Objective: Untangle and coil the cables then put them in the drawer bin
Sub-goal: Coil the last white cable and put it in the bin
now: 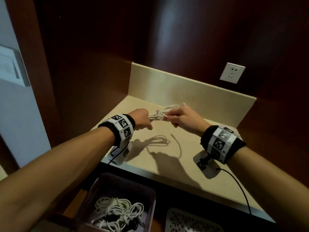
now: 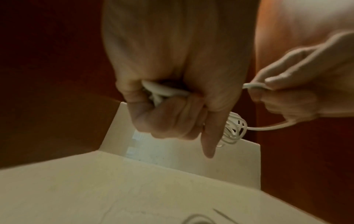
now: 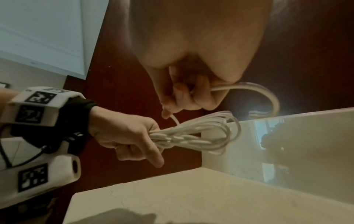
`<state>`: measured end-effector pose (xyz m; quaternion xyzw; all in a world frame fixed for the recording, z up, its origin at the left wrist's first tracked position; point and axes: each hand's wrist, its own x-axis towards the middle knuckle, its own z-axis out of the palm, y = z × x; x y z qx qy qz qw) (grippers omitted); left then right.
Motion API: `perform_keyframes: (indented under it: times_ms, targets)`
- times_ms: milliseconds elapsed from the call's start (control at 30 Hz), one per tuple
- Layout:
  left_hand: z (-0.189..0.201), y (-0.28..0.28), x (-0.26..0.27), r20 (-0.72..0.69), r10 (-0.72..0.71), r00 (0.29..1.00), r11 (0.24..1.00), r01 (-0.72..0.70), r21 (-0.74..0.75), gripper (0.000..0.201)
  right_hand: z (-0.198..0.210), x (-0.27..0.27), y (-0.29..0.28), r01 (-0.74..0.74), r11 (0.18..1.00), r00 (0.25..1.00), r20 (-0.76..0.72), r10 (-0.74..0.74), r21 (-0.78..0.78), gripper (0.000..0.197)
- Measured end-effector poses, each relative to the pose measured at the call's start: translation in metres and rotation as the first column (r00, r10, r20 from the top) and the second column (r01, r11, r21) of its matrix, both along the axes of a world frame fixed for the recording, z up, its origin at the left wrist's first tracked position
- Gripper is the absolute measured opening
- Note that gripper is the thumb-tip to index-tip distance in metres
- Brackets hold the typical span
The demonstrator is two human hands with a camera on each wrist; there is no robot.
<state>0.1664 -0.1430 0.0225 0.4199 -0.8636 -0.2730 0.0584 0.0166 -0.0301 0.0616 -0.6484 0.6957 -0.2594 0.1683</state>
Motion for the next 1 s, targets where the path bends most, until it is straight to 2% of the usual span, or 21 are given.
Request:
perform_keyframes:
  times_ms: [100, 200, 300, 400, 533, 700, 800, 900, 1000]
  targets:
    - [0.003, -0.001, 0.002, -0.146, 0.027, 0.989, 0.990, -0.006, 0.143, 0.031, -0.020, -0.006, 0.005, 0.022, 1.000, 0.996, 0.089, -0.023, 0.014, 0.019]
    - [0.006, 0.002, 0.001, -0.273, 0.019, 0.962, 0.965, 0.054, 0.257, 0.029, -0.036, -0.011, 0.006, 0.040, 0.999, 0.989, 0.144, -0.045, 0.038, 0.019]
    - [0.011, 0.008, 0.000, -0.385, 0.039, 0.922, 0.925, 0.112, 0.363, 0.038, -0.045, -0.011, 0.003, 0.030, 0.999, 0.979, 0.198, -0.036, 0.032, 0.017]
    - [0.014, 0.012, -0.002, -0.407, 0.054, 0.912, 0.928, 0.105, 0.358, 0.059, -0.049, -0.010, 0.000, 0.000, 1.000, 0.970, 0.243, -0.005, 0.021, 0.015]
    - [0.015, 0.010, 0.001, -0.441, 0.021, 0.897, 0.936, 0.138, 0.324, 0.047, -0.050, -0.019, 0.000, 0.010, 0.999, 0.961, 0.275, -0.021, 0.041, 0.015]
    - [0.018, 0.001, 0.017, -0.384, -0.111, 0.917, 0.947, 0.215, 0.240, 0.037, -0.045, -0.047, 0.008, 0.010, 0.991, 0.971, 0.236, -0.042, 0.134, 0.020]
    - [0.020, -0.002, 0.022, -0.321, -0.223, 0.920, 0.942, 0.288, 0.171, 0.036, -0.042, -0.060, 0.013, 0.059, 0.986, 0.979, 0.185, -0.088, 0.156, 0.029]
    - [0.020, -0.002, 0.023, -0.151, -0.348, 0.925, 0.934, 0.357, 0.034, 0.031, -0.037, -0.068, 0.019, 0.117, 0.984, 0.970, 0.195, -0.142, 0.137, 0.030]
    - [0.016, -0.001, 0.017, 0.041, -0.391, 0.920, 0.916, 0.393, -0.079, 0.030, -0.031, -0.070, 0.015, 0.150, 0.983, 0.952, 0.253, -0.172, 0.104, 0.027]
